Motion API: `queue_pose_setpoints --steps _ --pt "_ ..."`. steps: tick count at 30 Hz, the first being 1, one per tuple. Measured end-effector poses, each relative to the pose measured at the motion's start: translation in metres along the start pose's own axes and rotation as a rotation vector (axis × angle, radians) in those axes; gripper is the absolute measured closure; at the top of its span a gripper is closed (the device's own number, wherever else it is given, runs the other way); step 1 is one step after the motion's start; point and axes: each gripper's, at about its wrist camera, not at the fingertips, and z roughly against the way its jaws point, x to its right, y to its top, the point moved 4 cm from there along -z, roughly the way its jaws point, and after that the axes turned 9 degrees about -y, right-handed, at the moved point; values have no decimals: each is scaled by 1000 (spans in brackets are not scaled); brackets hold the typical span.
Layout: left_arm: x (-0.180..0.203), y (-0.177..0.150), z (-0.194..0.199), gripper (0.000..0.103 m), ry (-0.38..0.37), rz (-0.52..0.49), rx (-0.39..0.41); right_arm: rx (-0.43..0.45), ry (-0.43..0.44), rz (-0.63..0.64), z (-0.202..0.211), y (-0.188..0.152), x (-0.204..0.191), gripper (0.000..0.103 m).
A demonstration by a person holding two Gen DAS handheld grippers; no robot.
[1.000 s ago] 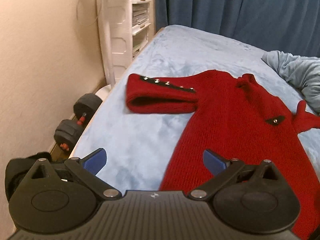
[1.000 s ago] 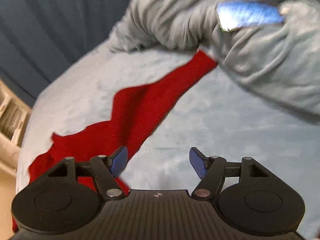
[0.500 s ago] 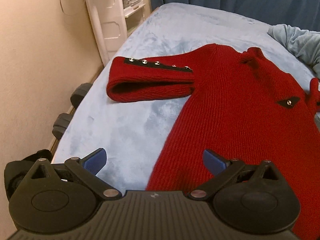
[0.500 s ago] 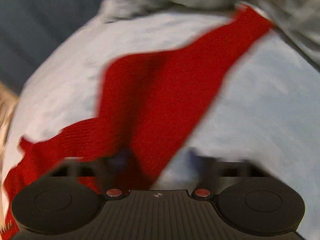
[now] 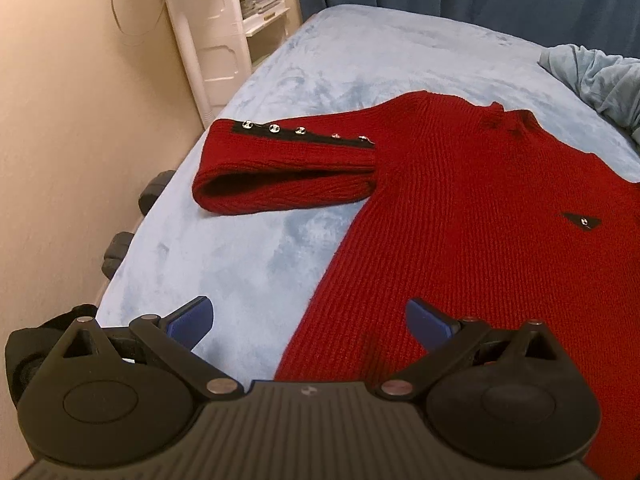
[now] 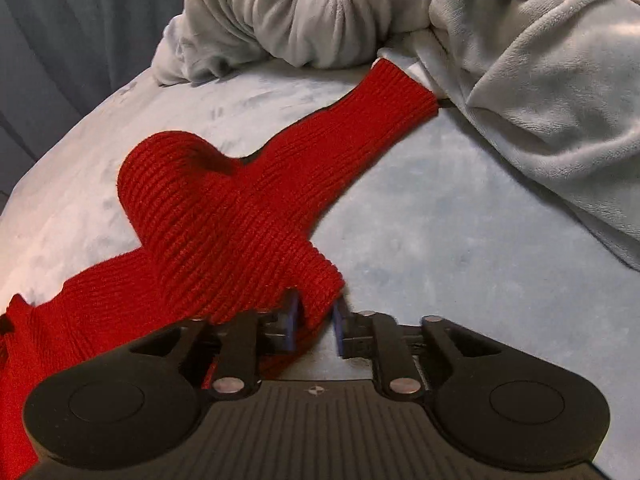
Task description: Fold small clothes
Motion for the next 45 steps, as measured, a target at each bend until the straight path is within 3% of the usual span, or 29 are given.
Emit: queue_pose_setpoints --steps 2,5,8,15,19,22,25,28,29,30,31,34,39,44,45 --pt "-4 1 2 0 10 0 5 1 -19 -39 11 4 8 46" --pt "-15 6 5 0 16 37 30 37 -32 -107 44 4 28 44" --pt "-26 12 5 0 21 70 52 55 14 -77 78 -8 40 43" --pt "-44 53 -9 0 5 62 148 33 50 63 157 -89 44 40" --pt "-35 91 -47 0 -67 -36 139 -55 76 50 175 -135 29 40" --pt "-24 108 -84 0 -59 -164 121 -124 120 68 181 -154 4 40" --pt "-18 111 -129 0 -43 -276 2 -118 143 135 189 -162 -24 40" --pt "-25 115 -150 4 -38 -285 0 -100 161 234 195 -167 -48 40" --pt "-29 118 -154 30 -67 -264 2 -92 161 258 197 -167 -54 40" --pt "-34 121 -159 77 -93 -246 -16 -83 159 275 199 -168 -58 40" --pt "-38 125 -163 85 -100 -233 -41 -77 158 291 199 -168 -63 40" --pt "-68 144 -145 91 -136 -124 44 -74 151 311 201 -170 -70 40" --pt "-185 175 -86 92 -11 192 251 -67 143 315 205 -169 -76 40" --pt "-299 169 -55 93 149 417 296 -60 152 336 212 -173 -85 40" --pt "-309 165 -55 93 143 440 290 -57 154 342 213 -174 -86 40"
